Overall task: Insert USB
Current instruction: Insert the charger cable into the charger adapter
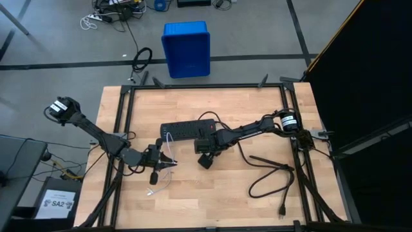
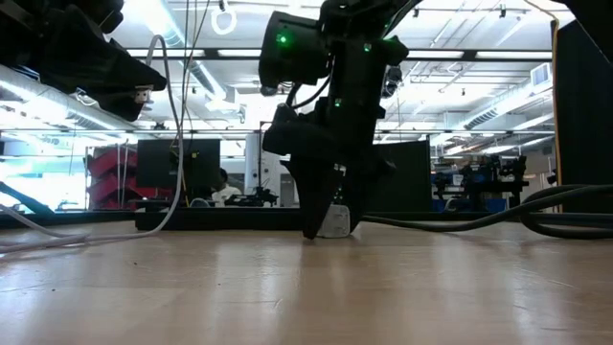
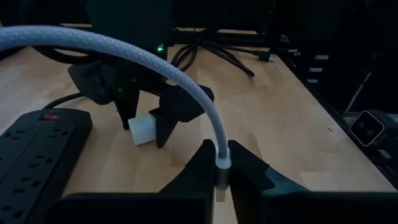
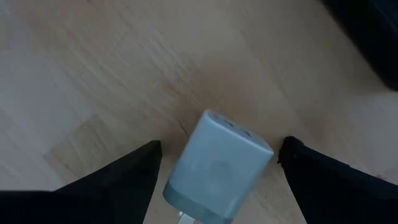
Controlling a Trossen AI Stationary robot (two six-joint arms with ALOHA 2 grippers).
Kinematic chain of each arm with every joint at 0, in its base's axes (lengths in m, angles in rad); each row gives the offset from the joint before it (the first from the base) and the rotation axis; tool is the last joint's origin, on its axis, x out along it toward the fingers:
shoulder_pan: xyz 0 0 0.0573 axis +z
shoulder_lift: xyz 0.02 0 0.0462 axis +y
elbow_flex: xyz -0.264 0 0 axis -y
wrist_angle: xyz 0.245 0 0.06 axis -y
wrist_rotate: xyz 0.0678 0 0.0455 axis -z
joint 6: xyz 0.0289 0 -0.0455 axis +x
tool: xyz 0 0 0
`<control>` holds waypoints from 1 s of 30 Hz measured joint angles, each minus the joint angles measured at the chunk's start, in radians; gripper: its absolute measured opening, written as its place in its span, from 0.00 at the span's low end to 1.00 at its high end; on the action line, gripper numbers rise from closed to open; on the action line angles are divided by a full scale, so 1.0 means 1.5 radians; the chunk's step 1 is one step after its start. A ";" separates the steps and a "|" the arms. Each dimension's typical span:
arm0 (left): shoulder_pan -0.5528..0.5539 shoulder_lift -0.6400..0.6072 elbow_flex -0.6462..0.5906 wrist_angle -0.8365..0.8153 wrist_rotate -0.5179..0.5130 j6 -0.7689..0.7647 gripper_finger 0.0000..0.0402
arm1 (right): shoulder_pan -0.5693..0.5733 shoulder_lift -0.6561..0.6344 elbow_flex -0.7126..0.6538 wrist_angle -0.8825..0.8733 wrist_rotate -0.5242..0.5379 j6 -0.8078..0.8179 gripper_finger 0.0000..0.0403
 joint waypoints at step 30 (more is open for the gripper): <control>0.000 0.000 0.000 0.017 -0.013 0.023 0.02 | 0.020 0.003 -0.003 0.083 0.009 -0.079 0.29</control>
